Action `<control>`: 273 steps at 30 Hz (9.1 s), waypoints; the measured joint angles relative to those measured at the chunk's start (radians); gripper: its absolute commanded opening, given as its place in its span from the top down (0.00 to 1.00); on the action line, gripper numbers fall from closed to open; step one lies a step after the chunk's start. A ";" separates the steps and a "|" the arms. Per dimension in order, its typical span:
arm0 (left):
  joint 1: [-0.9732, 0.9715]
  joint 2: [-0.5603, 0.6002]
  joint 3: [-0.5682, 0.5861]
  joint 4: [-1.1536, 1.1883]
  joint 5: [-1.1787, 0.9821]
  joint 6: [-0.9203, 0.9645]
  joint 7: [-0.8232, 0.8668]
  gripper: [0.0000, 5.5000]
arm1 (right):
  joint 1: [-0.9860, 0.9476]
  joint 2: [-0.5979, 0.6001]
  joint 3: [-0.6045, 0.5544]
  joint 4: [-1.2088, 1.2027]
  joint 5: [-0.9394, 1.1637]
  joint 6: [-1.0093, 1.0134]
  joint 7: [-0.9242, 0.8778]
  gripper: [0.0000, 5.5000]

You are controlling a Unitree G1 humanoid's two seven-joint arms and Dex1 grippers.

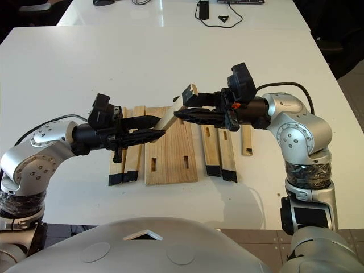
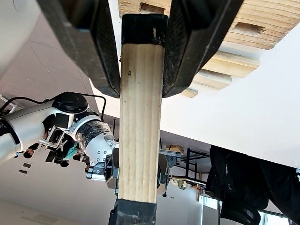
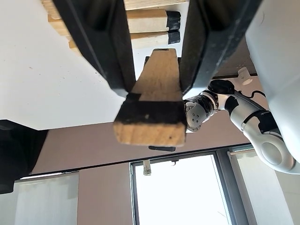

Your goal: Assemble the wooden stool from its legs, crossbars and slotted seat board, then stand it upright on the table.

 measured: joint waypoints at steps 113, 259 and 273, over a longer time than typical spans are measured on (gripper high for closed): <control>0.103 -0.041 -0.124 0.021 0.256 -0.153 0.122 0.52 | -0.027 -0.289 0.166 0.801 -0.524 -0.735 0.383 0.77; 0.322 -0.110 -0.163 0.053 0.431 -0.277 0.249 0.52 | 0.440 -0.185 0.013 0.081 -0.585 -0.029 -0.454 0.32; 0.326 -0.109 -0.183 0.061 0.474 -0.295 0.249 0.52 | 0.418 -0.134 0.011 0.188 -0.614 -0.113 -0.506 0.53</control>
